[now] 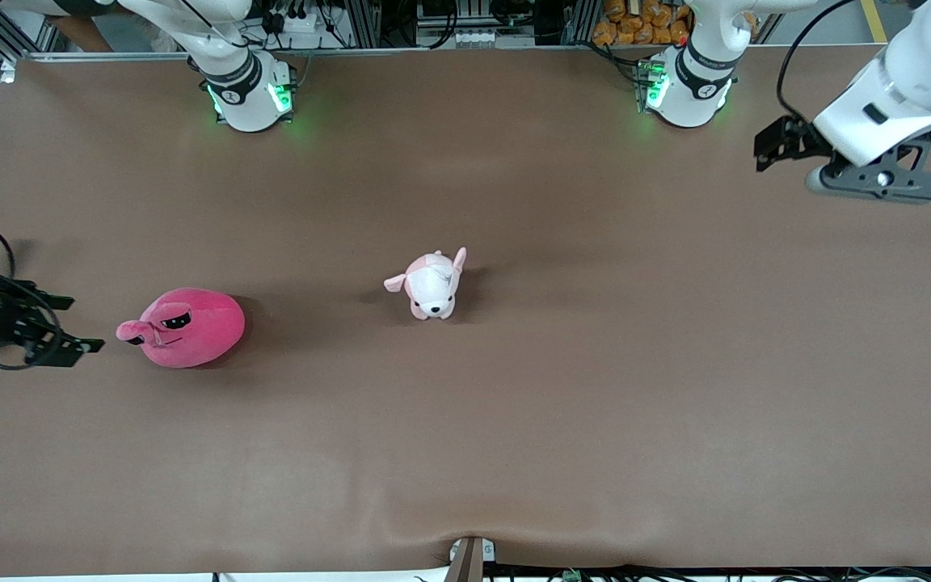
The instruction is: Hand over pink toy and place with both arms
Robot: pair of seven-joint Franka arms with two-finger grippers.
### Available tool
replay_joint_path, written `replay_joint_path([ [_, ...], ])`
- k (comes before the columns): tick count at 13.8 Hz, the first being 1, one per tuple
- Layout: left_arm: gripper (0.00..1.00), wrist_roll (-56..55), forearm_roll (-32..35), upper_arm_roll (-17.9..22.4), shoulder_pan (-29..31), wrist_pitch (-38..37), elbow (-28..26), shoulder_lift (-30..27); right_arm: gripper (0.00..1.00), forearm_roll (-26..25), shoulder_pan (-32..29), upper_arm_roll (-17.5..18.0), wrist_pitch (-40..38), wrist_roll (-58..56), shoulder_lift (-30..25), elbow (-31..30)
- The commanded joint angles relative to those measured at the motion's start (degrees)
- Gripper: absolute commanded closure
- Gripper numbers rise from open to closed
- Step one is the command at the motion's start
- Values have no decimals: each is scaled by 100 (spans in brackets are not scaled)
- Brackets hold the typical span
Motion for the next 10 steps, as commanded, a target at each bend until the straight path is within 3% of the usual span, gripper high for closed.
replay_joint_path([
  [1, 0, 529, -111, 312, -69, -266, 108, -87, 0, -241, 341, -44, -297, -78, -479, 357],
  [5, 0, 417, -15, 366, -95, -162, 187, -35, 0, -1031, 981, -44, -928, -807, -1306, 367],
  [7, 0, 329, 29, 400, -52, 206, 187, -43, 0, -1201, 1106, -18, -1324, -1245, -1972, 288],
  [10, 0, 74, 56, 427, -43, 488, 178, -17, 0, -1227, 1054, -53, -1231, -1501, -2817, -832],
])
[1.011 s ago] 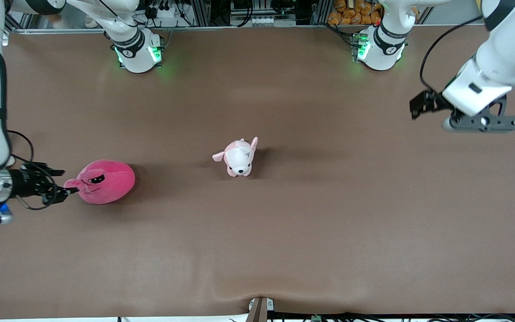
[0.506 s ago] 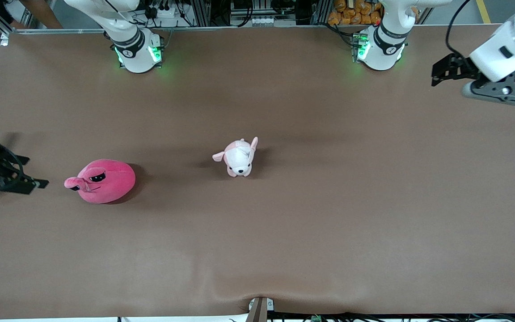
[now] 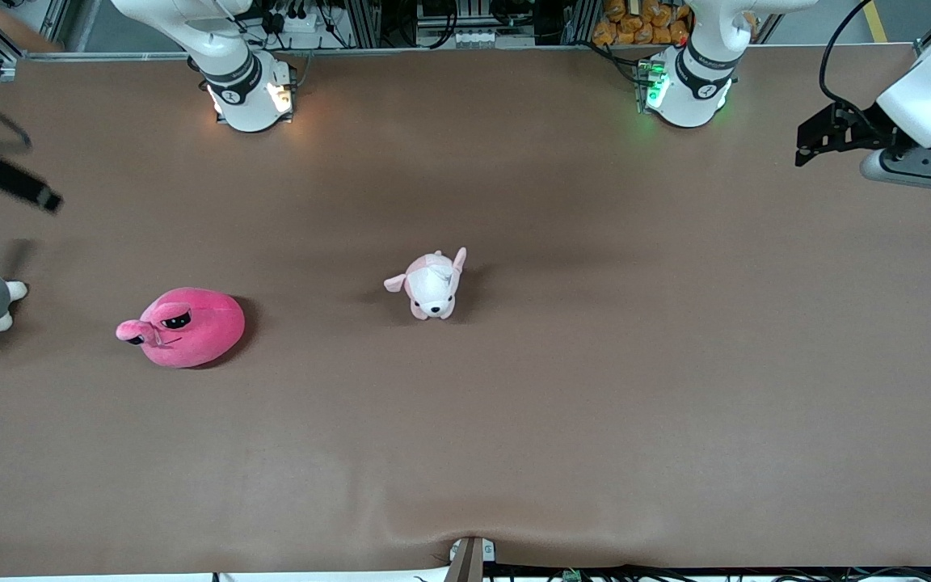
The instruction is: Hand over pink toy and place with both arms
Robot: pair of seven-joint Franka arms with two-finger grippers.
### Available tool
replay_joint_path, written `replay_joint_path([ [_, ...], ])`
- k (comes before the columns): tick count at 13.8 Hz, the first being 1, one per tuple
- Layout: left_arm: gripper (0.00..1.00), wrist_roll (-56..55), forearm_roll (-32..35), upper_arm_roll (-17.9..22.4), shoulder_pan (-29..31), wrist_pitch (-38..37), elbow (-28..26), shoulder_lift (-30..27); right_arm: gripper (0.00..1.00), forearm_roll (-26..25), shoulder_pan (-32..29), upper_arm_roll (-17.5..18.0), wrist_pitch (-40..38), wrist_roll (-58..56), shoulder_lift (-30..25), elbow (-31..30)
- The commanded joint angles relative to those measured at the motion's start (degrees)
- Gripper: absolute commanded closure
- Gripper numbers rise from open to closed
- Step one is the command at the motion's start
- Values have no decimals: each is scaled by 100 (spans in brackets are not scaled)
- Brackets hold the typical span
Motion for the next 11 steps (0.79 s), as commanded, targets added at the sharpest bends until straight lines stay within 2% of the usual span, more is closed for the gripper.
replay_joint_path([
  [1, 0, -143, 124, 39, 45, 201, 88, 84, 0, -177, -59, -48, 496, -509, -984, -1601],
  [3, 0, -161, 142, 21, 98, 297, 88, 111, 0, -274, -16, -30, 1173, -905, -1652, -2717],
  [4, 0, -152, 134, 21, 99, 342, 88, 85, 0, -344, 28, -4, 1289, -1003, -1838, -2975],
  [6, 0, -134, 151, 21, 99, 333, 71, 49, 0, -406, 90, -4, 1220, -1903, -1901, -3039],
  [7, 0, -108, 160, 30, 107, 342, 62, 58, 0, -598, 64, -4, 1219, -2405, -1875, -2978],
  [8, 0, -73, 160, 38, 151, 342, 70, 67, 0, -747, 46, -12, 1254, -2514, -1866, -2942],
  [11, 0, -134, 151, 30, 204, 342, 35, 67, 0, -679, -261, -48, 1228, -2507, -1639, -2521],
])
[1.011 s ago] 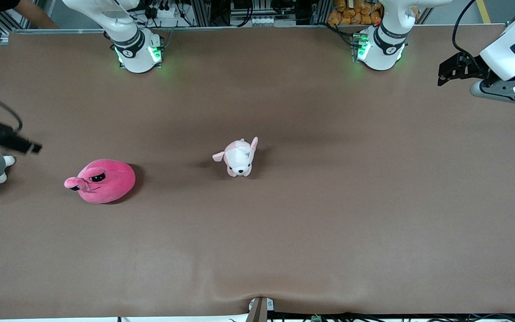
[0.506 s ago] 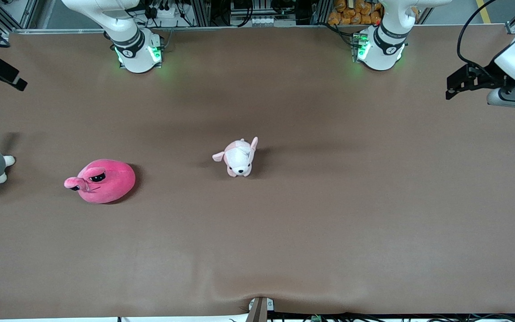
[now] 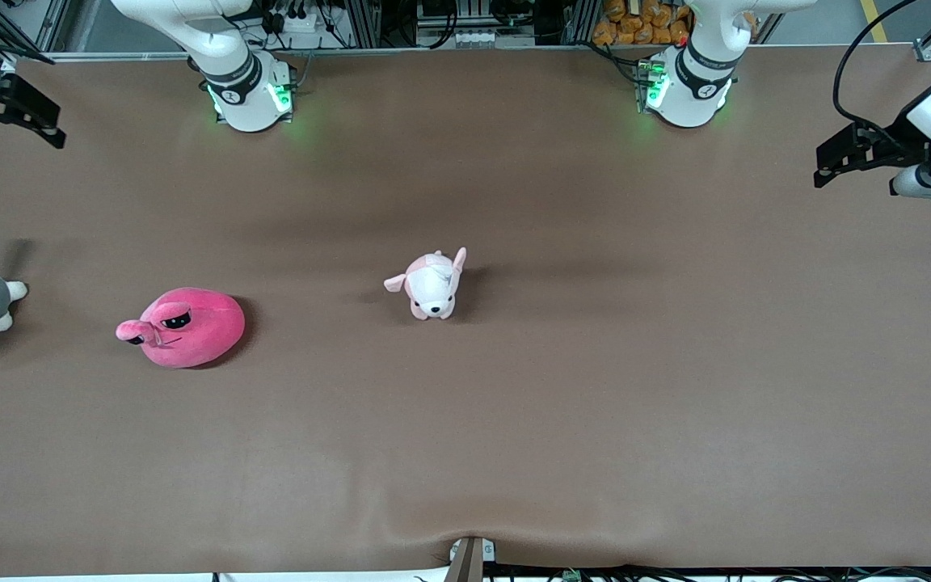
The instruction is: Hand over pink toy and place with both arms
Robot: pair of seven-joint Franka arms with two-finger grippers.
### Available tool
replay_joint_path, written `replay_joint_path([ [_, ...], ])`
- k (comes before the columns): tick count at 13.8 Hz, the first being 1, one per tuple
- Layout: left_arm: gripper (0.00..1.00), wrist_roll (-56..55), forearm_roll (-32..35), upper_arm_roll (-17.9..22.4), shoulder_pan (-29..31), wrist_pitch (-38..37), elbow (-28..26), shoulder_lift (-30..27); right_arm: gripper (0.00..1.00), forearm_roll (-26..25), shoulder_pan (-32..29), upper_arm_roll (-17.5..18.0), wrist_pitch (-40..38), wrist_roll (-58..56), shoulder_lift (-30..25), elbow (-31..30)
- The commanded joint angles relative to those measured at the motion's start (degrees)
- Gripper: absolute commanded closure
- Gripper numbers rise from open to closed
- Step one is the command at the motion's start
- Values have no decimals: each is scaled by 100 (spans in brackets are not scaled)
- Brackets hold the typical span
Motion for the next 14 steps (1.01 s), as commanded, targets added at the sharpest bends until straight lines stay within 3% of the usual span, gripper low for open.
replay_joint_path([
  [1, 0, -60, 94, -22, 25, 3, 33, -1, 0, -33, -212, 24, -7, -140, 73, 181],
  [7, 0, -52, 94, -22, 25, 12, 112, 51, 0, 204, -256, 24, 37, -140, 90, 199],
  [10, 0, -34, 68, -13, 52, -23, 578, 254, 0, 213, -256, 16, 37, -131, 90, 199],
  [14, 0, -87, 103, -40, -9, -50, 517, 368, 0, 213, -264, 16, 46, -140, 99, 190],
])
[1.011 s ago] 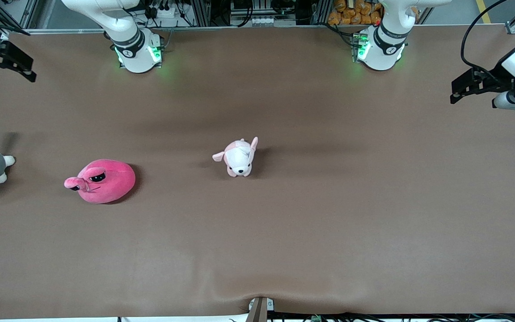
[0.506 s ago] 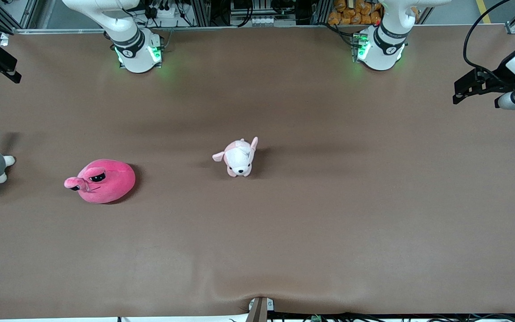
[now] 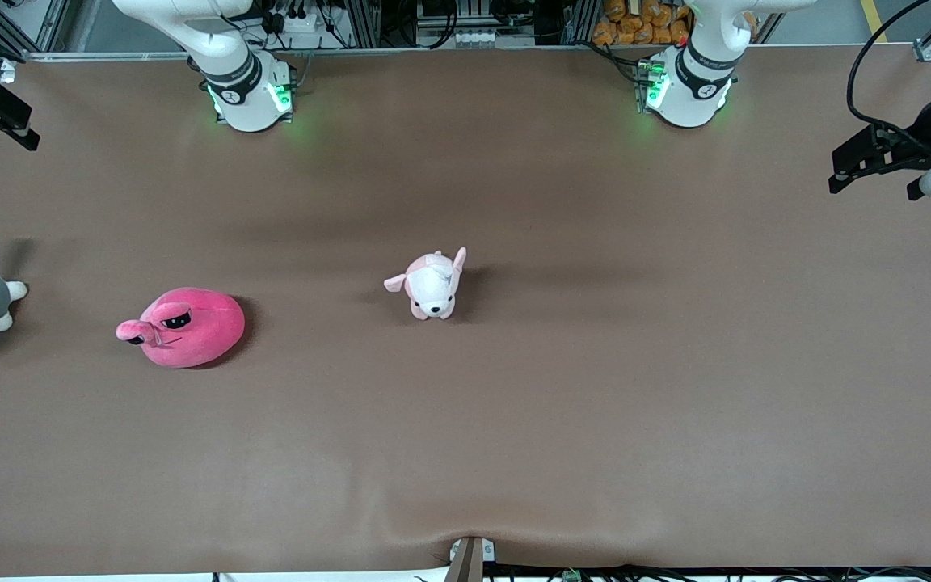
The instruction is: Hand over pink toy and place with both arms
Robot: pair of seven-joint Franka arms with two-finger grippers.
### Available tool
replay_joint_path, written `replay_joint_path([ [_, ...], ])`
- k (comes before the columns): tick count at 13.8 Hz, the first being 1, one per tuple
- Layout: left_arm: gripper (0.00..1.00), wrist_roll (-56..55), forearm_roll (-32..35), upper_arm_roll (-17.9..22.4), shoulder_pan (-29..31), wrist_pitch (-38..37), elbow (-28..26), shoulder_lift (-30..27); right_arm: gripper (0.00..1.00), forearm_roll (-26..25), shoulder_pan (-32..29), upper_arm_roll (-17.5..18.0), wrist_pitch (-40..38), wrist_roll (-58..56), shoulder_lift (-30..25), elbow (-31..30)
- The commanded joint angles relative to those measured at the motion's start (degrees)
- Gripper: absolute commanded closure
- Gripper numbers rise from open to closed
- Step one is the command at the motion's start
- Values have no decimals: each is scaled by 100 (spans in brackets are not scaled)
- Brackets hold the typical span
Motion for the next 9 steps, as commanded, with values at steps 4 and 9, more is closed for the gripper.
replay_joint_path([
  [4, 0, -113, 68, -52, 6, -117, 152, 188, 0, 130, -141, 43, -25, -73, 75, 129],
  [9, 0, -122, 15, -52, 6, -284, 186, 232, 0, 157, -211, 43, -25, -73, 75, 121],
])
